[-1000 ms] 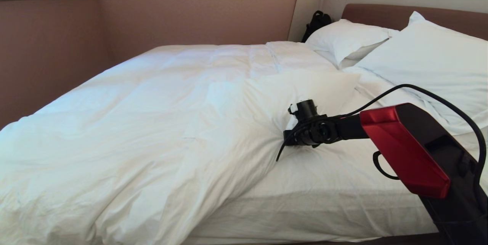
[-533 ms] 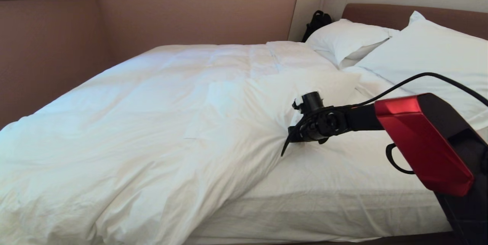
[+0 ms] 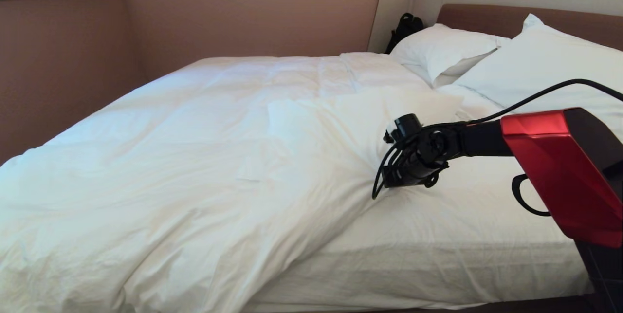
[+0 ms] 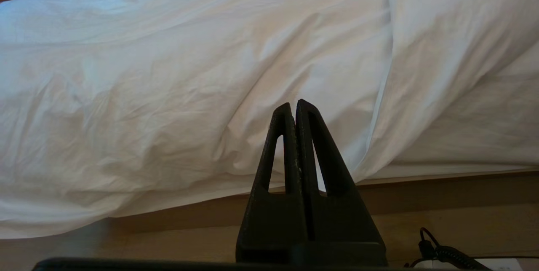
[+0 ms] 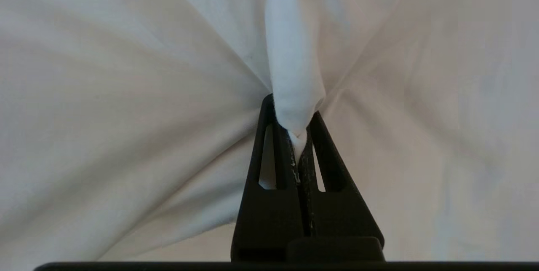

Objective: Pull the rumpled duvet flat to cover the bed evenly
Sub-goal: Flatten the corners of the folded blanket

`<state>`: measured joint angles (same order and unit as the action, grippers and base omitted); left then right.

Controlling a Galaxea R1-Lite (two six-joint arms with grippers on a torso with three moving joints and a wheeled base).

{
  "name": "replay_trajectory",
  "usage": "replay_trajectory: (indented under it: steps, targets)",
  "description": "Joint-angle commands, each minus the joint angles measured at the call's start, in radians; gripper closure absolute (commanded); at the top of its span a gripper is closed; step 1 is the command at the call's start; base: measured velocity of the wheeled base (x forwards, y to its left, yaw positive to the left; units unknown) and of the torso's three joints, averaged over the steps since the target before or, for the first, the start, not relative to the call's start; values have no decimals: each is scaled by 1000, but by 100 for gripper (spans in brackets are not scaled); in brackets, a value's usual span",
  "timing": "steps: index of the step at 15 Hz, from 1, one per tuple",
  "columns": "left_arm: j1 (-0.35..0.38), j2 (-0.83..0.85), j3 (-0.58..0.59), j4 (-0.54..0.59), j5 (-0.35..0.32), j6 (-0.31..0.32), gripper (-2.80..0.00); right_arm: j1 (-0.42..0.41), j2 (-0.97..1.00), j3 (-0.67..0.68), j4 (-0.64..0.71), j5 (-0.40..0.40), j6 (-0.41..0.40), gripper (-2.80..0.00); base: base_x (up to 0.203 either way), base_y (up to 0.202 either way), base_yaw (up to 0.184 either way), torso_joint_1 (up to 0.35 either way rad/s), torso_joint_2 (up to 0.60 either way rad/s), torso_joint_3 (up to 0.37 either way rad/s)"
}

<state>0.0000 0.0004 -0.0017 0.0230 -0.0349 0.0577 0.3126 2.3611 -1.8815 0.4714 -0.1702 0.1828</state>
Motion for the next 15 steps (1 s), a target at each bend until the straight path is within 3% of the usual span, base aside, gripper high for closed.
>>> replay_trajectory:
  steps: [1, 15]
  targets:
    - [0, 0, 0, 0, 0, 1, 0, -4, -9, 2, 101, -2, 3, 0, 0, 0, 0, 0, 0, 0]
    - [0, 0, 0, 0, 0, 1, 0, 3, 41, -7, 60, -44, -29, 0, 0, 0, 0, 0, 0, 0]
